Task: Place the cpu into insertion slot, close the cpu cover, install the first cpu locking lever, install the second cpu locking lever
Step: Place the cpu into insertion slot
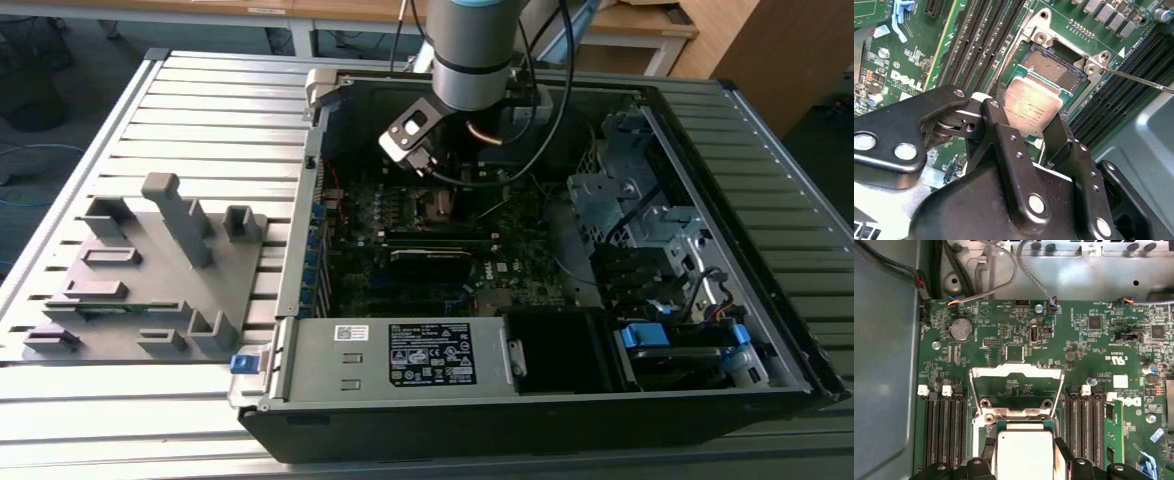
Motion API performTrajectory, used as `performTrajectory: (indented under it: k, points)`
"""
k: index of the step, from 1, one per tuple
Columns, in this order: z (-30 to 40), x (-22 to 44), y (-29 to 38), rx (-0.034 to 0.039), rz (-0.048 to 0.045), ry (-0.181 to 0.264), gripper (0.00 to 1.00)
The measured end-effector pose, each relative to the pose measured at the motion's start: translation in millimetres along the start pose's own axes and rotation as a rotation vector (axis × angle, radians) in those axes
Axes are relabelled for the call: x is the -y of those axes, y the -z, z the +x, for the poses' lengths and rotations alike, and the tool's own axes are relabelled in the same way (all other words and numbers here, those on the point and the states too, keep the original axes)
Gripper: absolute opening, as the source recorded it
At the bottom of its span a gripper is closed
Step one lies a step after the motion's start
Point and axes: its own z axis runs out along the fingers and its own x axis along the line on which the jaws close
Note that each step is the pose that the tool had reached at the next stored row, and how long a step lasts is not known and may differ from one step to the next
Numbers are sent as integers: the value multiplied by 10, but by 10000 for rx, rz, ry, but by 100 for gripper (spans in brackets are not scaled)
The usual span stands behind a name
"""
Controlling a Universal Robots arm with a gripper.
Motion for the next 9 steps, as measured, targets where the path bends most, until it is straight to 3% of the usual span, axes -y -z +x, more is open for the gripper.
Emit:
performTrajectory:
  k: [9]
  points:
    - [43,55,-25,1,1,2,54]
